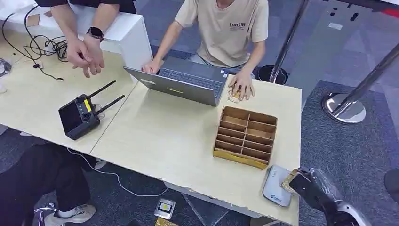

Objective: Pass the card to the sensor for recognition and then transmit it.

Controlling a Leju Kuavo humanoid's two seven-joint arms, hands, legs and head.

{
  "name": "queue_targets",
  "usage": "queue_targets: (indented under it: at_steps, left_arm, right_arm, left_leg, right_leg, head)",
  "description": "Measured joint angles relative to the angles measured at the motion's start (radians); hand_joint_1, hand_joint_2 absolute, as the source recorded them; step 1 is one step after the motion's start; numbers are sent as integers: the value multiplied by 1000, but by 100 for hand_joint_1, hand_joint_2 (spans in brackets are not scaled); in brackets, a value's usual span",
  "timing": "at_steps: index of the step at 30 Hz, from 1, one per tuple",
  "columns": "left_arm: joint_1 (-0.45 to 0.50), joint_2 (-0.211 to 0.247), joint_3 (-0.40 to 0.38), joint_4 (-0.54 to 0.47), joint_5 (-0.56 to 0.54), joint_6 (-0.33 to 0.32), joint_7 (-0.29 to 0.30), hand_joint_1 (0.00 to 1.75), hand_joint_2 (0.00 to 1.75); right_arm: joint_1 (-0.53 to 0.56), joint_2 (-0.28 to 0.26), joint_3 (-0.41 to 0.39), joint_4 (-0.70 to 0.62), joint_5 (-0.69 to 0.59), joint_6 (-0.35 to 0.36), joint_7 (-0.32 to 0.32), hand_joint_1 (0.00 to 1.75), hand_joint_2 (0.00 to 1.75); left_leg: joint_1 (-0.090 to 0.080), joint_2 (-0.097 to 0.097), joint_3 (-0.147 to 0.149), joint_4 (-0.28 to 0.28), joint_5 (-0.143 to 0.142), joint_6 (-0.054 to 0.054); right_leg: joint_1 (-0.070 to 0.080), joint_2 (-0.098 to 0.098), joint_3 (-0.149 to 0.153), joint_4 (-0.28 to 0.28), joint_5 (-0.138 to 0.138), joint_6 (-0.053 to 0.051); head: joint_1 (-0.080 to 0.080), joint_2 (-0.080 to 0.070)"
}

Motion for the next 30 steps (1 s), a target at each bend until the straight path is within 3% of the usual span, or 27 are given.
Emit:
queue_targets:
  at_steps: [6,7,13,30]
  left_arm:
    - [0,-4,0,0,2,6,3,0,175]
    - [0,-5,0,0,2,6,3,0,0]
    - [-1,-8,0,0,0,3,16,0,0]
    - [0,-14,0,0,0,4,35,0,0]
  right_arm:
    - [-37,42,29,117,-44,-19,-36,175,175]
    - [-43,49,31,135,-51,-22,-45,175,175]
    - [-87,96,55,238,-53,-59,-78,175,175]
    - [-164,153,92,364,42,-205,-21,175,175]
  left_leg:
    - [0,1,0,0,0,0]
    - [0,1,0,0,0,0]
    - [1,2,4,0,0,0]
    - [1,3,14,0,0,0]
  right_leg:
    - [0,0,0,0,0,0]
    - [1,1,0,0,0,0]
    - [1,4,3,0,0,0]
    - [1,4,13,-1,1,1]
  head:
    - [0,0]
    - [0,0]
    - [0,0]
    - [0,0]
